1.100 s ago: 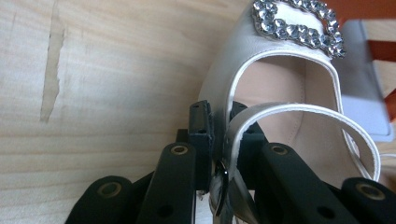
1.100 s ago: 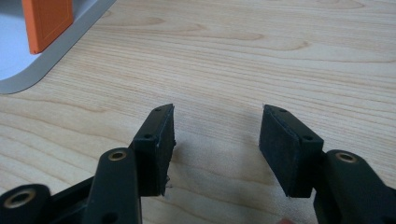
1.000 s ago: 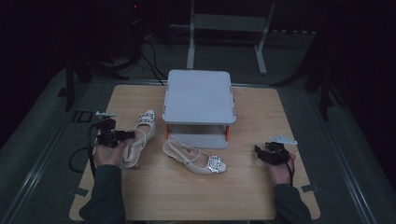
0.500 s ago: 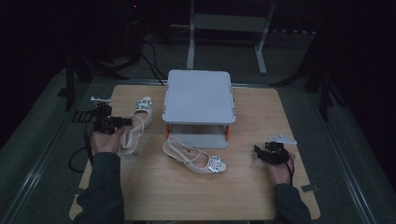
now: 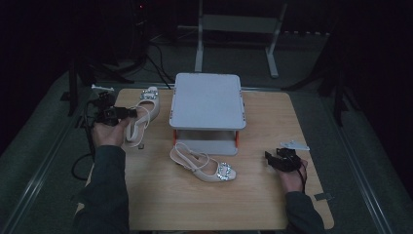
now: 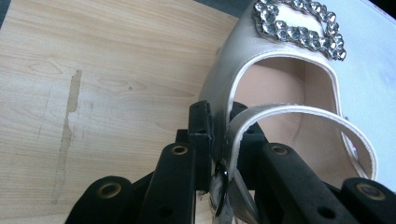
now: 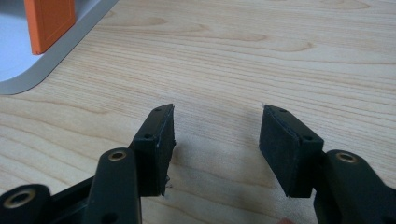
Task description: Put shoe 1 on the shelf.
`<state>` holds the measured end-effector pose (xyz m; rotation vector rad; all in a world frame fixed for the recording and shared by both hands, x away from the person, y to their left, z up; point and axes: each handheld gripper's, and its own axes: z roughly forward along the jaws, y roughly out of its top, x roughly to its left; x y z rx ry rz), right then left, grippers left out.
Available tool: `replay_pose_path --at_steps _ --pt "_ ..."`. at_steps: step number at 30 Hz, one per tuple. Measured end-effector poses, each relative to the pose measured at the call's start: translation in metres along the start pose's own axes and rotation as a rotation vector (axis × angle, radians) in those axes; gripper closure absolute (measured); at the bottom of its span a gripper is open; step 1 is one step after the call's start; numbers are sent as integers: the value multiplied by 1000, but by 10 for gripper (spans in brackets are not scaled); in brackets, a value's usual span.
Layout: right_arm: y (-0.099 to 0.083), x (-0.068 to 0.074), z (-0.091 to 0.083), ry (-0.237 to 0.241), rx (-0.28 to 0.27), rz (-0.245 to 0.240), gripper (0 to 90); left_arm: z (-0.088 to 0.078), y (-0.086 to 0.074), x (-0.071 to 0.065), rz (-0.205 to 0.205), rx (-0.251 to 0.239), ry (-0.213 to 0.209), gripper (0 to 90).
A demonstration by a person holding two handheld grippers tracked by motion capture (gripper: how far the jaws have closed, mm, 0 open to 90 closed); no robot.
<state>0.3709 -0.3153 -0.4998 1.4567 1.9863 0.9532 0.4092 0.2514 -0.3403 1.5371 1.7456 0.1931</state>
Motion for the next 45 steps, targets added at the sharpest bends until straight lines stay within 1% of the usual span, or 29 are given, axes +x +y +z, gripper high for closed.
replay_pose_path --at_steps 6,9,11,17,20,22,23,24,27,28,29,31,33,34,35,36,37,39,45 --pt "0 1 1 -1 3 -6 452 1 11 -9 -11 -6 -24 814" --pt "0 1 1 2 2 -3 451 0 17 -16 -8 -11 -16 814" --pt "0 1 1 2 1 -2 451 0 22 -20 -16 -14 -26 814" --pt "0 0 1 2 0 1 452 -3 35 -30 -21 -31 -27 816" --pt "0 0 1 2 -1 2 451 -3 40 -34 -28 -36 -41 816" --pt "0 0 0 1 -2 2 452 -3 43 -39 -20 -36 -32 815" --pt "0 0 0 1 -2 2 452 -3 43 -39 -20 -36 -32 815" --pt "0 0 0 0 -2 0 451 -3 46 -45 -13 -35 -26 814" --pt "0 0 0 1 -1 2 451 -1 51 -53 -16 -38 -40 813" --pt "0 0 0 1 -1 2 451 -1 51 -53 -16 -38 -40 813" --pt "0 0 0 1 -2 2 451 0 54 -61 -17 -42 -38 813" --pt "0 0 0 2 -2 3 451 3 57 -67 -28 -46 -44 814" --pt "0 0 0 2 -2 4 451 6 61 -74 -31 -46 -39 814" --pt "0 0 0 2 -2 4 451 6 61 -74 -31 -46 -39 814" --pt "0 0 0 2 -3 4 451 9 64 -82 -34 -46 -41 814" --pt "0 -1 0 3 -1 4 451 11 66 -88 -36 -42 -55 813" --pt "0 -1 0 3 -1 4 451 11 66 -88 -36 -42 -55 812" --pt "0 -1 0 3 -1 3 451 14 68 -99 -36 -42 -60 811" --pt "1 0 1 7 -2 1 451 25 74 -123 -24 -43 -24 810"
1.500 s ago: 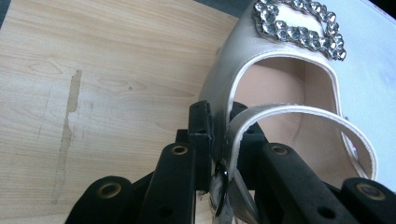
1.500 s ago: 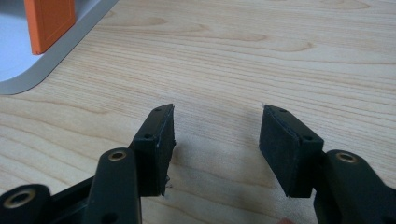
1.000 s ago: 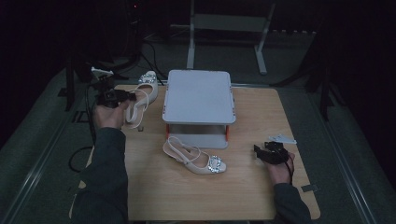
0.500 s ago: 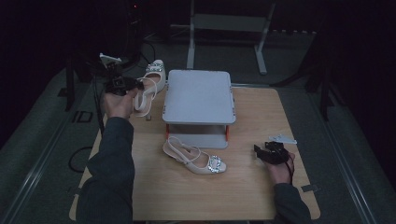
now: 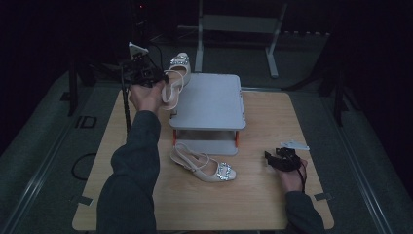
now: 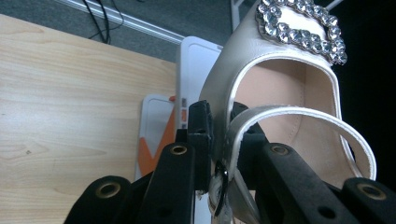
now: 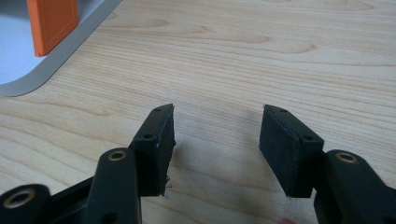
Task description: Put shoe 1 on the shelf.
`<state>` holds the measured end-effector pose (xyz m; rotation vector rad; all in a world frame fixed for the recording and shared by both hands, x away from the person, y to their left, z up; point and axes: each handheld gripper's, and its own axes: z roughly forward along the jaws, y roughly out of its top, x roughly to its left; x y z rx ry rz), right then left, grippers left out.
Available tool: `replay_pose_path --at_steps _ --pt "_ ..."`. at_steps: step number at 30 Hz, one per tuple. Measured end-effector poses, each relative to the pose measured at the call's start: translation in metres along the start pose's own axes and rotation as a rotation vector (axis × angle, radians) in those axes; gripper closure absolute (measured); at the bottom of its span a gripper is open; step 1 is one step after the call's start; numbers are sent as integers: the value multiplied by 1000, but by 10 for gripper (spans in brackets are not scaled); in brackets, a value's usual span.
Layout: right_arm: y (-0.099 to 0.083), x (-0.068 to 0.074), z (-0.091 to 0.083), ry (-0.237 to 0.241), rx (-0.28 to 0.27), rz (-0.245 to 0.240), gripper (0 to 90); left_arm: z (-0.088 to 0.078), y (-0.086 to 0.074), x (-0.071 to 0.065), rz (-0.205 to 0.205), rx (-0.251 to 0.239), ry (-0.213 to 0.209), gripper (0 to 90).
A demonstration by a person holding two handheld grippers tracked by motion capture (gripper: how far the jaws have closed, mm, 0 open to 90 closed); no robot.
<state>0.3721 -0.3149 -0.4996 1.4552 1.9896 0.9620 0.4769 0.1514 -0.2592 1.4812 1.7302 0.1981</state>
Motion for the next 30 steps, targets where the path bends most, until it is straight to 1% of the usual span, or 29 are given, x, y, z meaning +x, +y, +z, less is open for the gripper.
replay_pose_path --at_steps 1,3,8,11,13,16,19,21,25,26,27,28,30 --pt "0 0 0 0 -1 1 451 2 0 -3 0 0 2 811" --pt "0 -1 0 4 0 3 451 6 0 -8 -17 -3 5 810" --pt "1 0 1 8 0 2 451 17 -1 -17 -46 -4 33 806" --pt "2 1 2 10 -1 0 451 27 -3 -21 -69 -7 57 804" --pt "2 1 2 12 -4 -5 451 32 -5 -23 -82 -8 81 804" --pt "2 1 2 13 -4 -4 451 42 -7 -23 -111 17 91 805" --pt "2 1 2 16 -5 -1 451 51 -8 -27 -115 33 102 804" --pt "2 1 2 16 -5 -1 451 56 -9 -30 -112 42 101 805" --pt "2 0 2 17 -6 2 451 64 -10 -37 -107 49 109 804" --pt "2 0 2 17 -6 2 451 64 -10 -37 -107 49 109 803" --pt "2 0 3 17 -7 2 451 67 -11 -40 -104 49 123 803" --pt "2 0 3 17 -7 4 451 69 -10 -42 -102 51 127 798" --pt "2 0 3 18 -6 4 451 70 -8 -47 -80 59 145 796"
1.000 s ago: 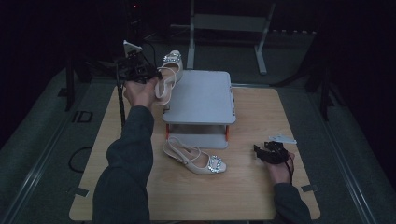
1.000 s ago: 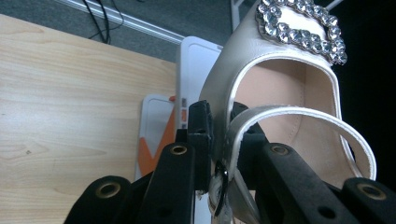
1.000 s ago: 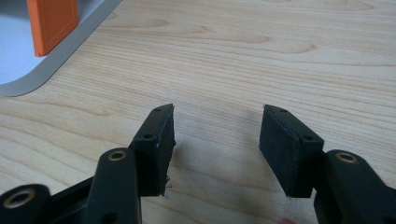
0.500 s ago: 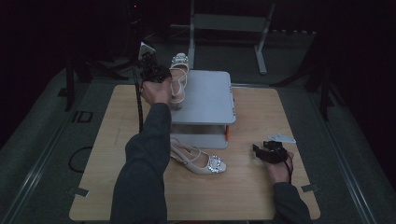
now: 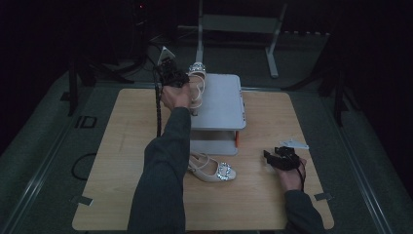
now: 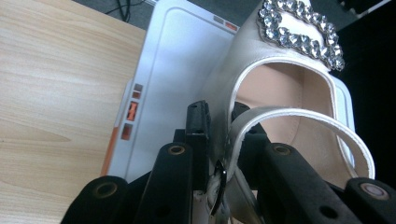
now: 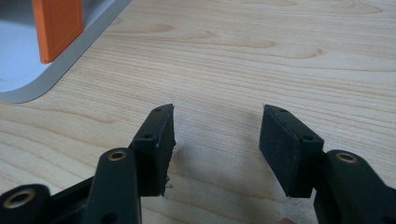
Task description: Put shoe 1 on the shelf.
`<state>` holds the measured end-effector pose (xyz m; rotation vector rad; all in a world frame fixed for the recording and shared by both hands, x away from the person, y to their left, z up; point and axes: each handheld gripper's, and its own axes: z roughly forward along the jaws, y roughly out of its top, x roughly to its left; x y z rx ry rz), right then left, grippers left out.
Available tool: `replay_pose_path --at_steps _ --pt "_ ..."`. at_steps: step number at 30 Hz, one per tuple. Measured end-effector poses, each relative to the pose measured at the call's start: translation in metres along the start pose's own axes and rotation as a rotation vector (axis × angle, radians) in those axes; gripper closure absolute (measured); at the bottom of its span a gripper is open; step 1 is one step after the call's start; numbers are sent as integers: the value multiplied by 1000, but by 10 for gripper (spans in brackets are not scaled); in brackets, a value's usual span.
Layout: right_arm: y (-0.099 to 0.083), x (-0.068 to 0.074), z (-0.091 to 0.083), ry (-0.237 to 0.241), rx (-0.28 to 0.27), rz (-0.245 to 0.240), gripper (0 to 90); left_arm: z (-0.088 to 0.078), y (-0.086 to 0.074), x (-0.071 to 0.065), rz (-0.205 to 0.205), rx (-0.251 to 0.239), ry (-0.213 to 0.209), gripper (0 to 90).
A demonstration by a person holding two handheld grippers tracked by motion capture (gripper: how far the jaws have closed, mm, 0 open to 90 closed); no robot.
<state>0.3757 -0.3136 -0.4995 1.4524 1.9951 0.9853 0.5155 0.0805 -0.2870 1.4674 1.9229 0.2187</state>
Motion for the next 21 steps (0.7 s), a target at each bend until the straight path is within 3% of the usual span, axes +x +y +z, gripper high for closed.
replay_pose_path --at_steps 4,11,14,15,21 --pt "0 0 0 3 0 0 451 1 1 -8 11 -8 44 792" --pt "0 0 1 4 0 0 451 7 2 -10 -20 9 37 778" --pt "1 1 1 5 1 2 451 8 2 -9 -28 11 31 757" --pt "1 1 1 6 2 -1 451 9 2 -8 -35 12 5 739" --pt "1 1 1 5 3 -1 451 8 2 -5 -32 14 -39 660"
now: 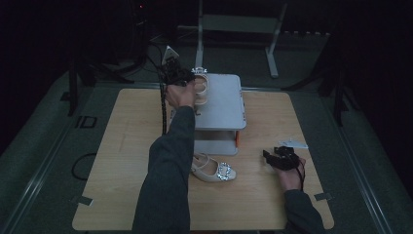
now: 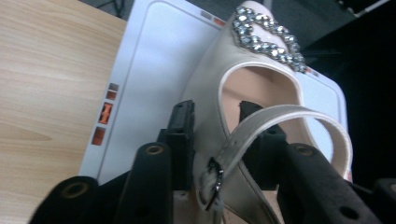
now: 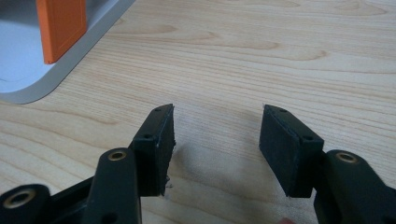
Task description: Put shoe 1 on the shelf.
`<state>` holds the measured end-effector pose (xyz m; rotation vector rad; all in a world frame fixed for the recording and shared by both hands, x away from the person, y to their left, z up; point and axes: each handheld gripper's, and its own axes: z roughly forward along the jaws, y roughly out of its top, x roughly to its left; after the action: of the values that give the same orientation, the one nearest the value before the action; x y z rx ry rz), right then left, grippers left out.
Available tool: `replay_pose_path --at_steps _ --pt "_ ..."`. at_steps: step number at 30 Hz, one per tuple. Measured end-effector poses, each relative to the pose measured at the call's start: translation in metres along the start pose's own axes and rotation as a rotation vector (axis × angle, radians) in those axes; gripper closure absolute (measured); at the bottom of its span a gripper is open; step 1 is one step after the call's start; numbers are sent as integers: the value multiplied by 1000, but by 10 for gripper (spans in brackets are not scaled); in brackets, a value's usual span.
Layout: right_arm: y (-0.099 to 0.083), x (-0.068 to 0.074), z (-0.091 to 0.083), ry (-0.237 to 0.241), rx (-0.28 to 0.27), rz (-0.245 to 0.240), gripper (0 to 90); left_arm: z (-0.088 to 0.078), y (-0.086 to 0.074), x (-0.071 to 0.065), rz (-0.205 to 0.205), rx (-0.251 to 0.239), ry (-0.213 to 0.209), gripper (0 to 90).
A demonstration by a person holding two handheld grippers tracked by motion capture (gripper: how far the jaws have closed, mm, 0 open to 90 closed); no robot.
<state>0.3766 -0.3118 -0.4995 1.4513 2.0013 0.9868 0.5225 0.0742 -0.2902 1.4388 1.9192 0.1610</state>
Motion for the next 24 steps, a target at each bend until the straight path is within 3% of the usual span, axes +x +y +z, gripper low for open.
replay_pose_path --at_steps 11,14,18,19,24 --pt "0 1 0 0 0 -5 451 -12 3 1 81 -5 -110 510" --pt "0 0 0 -1 0 -2 451 -17 0 1 151 -36 -126 489" --pt "0 0 0 -3 0 -1 451 -23 0 3 172 -56 -157 483" --pt "0 0 0 -2 0 -4 451 -27 0 5 193 -68 -182 470" --pt "0 0 0 -3 -1 0 451 -39 0 13 246 -110 -213 465"
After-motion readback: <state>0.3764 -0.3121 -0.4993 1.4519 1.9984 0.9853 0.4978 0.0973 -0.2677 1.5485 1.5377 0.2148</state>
